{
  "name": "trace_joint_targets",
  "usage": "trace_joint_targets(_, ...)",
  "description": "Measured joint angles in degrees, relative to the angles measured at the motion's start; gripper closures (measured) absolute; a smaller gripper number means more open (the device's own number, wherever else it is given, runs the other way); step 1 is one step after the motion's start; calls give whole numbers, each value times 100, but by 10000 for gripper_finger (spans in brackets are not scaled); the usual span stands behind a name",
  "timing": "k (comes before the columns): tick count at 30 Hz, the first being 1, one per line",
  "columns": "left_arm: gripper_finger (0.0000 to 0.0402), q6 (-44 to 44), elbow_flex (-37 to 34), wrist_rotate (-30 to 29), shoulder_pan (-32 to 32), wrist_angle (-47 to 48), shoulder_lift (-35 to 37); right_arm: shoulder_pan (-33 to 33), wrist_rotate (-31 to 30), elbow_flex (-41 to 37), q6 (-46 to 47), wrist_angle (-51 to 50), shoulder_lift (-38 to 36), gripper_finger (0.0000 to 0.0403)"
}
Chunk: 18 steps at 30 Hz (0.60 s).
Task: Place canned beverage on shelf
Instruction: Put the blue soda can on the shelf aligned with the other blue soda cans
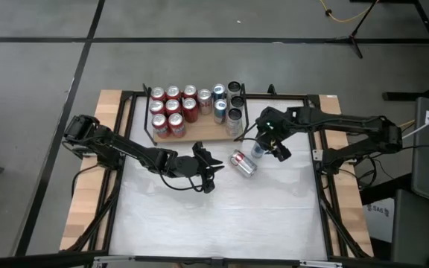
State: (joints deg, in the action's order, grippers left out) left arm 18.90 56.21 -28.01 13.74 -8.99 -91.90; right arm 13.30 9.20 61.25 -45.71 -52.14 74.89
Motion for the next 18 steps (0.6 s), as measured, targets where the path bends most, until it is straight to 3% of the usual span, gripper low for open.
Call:
trace_joint_targets(12, 337, 0, 0, 0, 0, 0, 0, 356, -111, -10, 13, -18, 0, 72)
trace_joint_targets(18, 337, 0, 0, 0, 0, 0, 0, 686, 458, -10, 21, -20, 0, 72)
